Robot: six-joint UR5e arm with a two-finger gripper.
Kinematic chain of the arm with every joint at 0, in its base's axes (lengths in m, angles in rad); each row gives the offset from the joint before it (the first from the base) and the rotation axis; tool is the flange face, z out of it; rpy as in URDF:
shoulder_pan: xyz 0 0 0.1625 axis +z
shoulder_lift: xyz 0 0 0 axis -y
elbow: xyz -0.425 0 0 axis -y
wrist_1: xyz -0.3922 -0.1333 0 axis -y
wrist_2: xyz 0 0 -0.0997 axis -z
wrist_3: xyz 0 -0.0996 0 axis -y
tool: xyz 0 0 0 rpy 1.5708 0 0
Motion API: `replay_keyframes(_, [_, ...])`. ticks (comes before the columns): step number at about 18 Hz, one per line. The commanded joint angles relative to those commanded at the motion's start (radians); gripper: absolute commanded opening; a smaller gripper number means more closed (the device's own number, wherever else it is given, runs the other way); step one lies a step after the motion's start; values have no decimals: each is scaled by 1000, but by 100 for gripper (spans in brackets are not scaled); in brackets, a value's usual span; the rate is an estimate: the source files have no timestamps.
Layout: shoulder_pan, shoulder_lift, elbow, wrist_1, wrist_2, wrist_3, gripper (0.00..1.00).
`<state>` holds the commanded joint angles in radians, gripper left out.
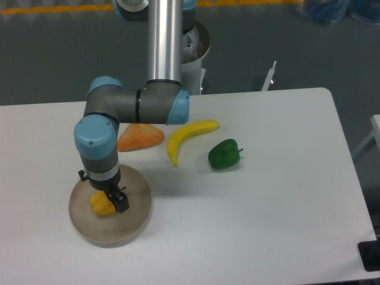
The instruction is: Place the yellow pepper on the plate
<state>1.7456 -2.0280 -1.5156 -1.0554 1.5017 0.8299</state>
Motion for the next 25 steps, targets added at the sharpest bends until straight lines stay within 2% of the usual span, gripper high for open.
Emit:
replay_keyframes(3, [47,40,6,-3,43,3,100])
replay_keyframes(6, [109,89,8,-11,139,17,100])
replay_keyframes(7, [153,116,6,-17,146,35,100])
replay_keyframes(8, [197,124,11,-17,140,108,100])
replay_keyframes(9, [228,126,14,-18,138,170,100])
replay_keyframes(13, [339,127,12,-32,138,279,100])
replay_keyframes(18, [500,146,14,-139,134,519,100])
replay_keyframes(20, [563,146,15,-155,117,653,100])
replay_keyframes(23, [597,146,11,-163,115,725,100])
replay_keyframes(25, [626,146,9,-172,47,747,100])
